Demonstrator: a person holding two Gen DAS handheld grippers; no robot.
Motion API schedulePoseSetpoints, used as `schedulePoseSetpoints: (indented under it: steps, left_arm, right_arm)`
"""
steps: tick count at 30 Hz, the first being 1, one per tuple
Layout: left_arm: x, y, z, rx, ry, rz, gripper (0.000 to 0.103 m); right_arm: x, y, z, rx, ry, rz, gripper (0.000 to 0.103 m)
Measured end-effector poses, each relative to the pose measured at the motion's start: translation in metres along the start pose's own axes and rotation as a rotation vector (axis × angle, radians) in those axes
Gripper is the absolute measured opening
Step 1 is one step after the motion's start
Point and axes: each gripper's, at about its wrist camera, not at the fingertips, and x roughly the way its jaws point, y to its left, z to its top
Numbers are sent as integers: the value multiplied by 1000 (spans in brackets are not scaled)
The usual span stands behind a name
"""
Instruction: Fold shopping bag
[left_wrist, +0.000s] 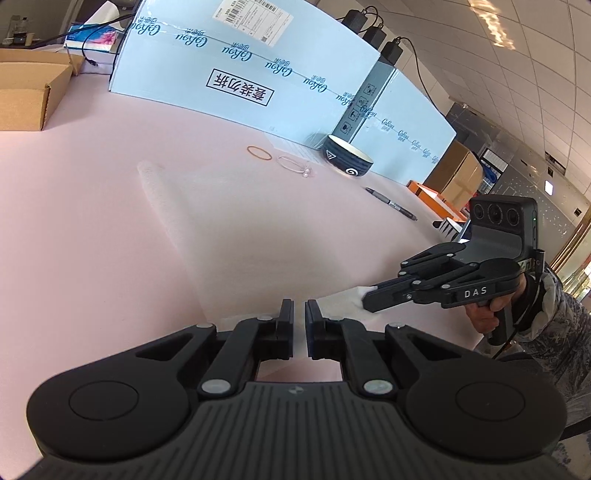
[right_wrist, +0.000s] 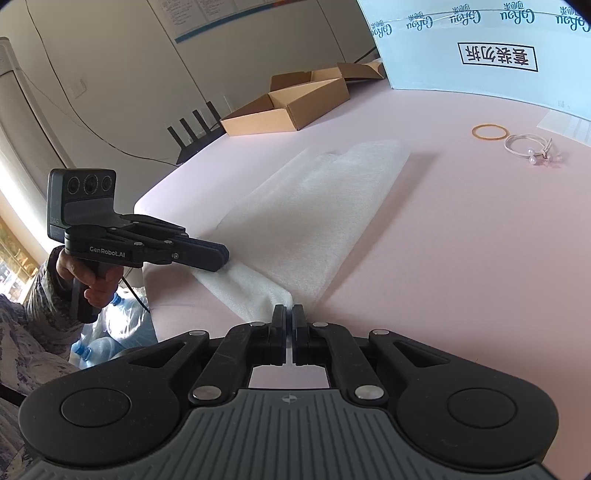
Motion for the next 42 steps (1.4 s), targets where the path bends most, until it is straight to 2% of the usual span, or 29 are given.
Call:
schedulePoseSetpoints:
  steps: [5, 8, 12, 14, 20, 23, 28, 35, 42]
  left_arm:
    - [-4, 8, -4, -31, 2, 1, 2]
    - [-7, 10, -7, -44, -4, -2, 2]
    - [-8, 14, -8, -60, -8, -13, 2]
    - [-8, 15, -8, -63, -7, -17, 2]
    - [-8, 15, -7, -56, -7, -20, 2]
    - [-8, 13, -7, -42, -8, -14, 2]
    - [-9, 15, -7, -48, -8, -22, 2]
    - [-8, 21, -6, -75, -3, -45, 2]
    - [-9, 26, -6, -87, -4, -56, 2]
  right_arm:
    - [-4, 8, -7, -4, -54, -32, 4]
    - [-16, 16, -12, -2, -138, -100, 17]
    - [-37, 21, -10, 5, -275, -185, 17]
    - [-42, 24, -8, 6, -309, -185, 10]
    - [-19, 39, -8, 0, -250, -89, 8]
    - [-2, 33, -8, 24, -216, -75, 8]
    - [15, 23, -9, 57, -171, -105, 7]
    - [13, 18, -16, 80, -197, -98, 2]
    - [13, 27, -23, 38, -207, -137, 2]
